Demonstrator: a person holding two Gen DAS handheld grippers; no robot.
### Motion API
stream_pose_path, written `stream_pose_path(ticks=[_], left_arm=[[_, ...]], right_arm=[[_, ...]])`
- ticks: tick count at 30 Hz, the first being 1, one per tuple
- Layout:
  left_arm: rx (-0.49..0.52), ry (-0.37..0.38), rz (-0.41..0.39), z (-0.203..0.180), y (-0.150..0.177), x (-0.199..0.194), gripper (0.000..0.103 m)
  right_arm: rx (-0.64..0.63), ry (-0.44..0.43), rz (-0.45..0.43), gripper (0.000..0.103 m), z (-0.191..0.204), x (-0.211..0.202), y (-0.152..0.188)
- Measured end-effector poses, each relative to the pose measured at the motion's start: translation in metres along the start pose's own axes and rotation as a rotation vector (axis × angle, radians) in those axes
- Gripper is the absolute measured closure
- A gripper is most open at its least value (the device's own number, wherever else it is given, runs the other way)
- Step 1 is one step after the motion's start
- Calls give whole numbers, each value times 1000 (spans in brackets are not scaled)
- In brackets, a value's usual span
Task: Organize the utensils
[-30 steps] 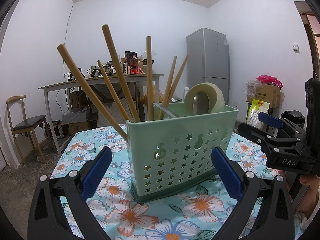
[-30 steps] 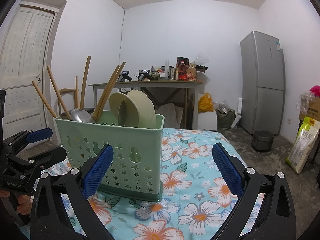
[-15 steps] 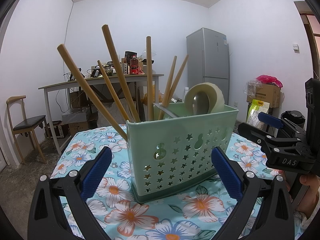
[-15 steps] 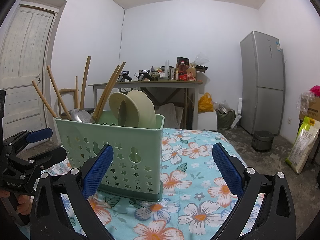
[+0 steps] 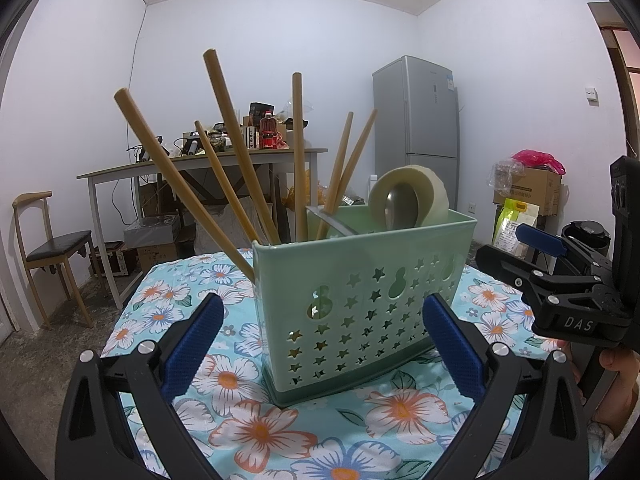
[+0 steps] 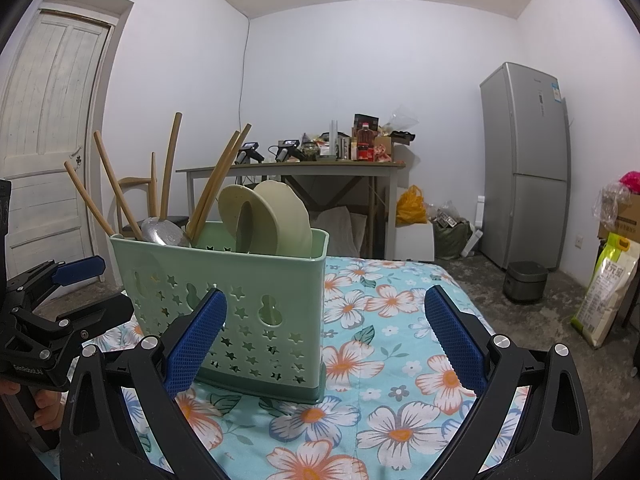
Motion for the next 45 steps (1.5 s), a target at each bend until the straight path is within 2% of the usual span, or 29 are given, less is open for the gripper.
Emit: stream_pose_path(ticks=[38,45], left_arm=[[0,-2,8,-1,-1,0,5],[-13,2,17,2,-3,1,5]], right_arm=[[-1,2,-1,8,0,0,-1],[6,31,-5,8,-4,0,-2]])
Point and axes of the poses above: each gripper's, at about its wrist camera, not at the fingertips, and x roughly the way its jaws point, z to its left, y to its underside, the point moved 5 cm from there along x, roughly the way its jaws point, and after that the axes turned 2 degrees about z, right-handed, at the moved point
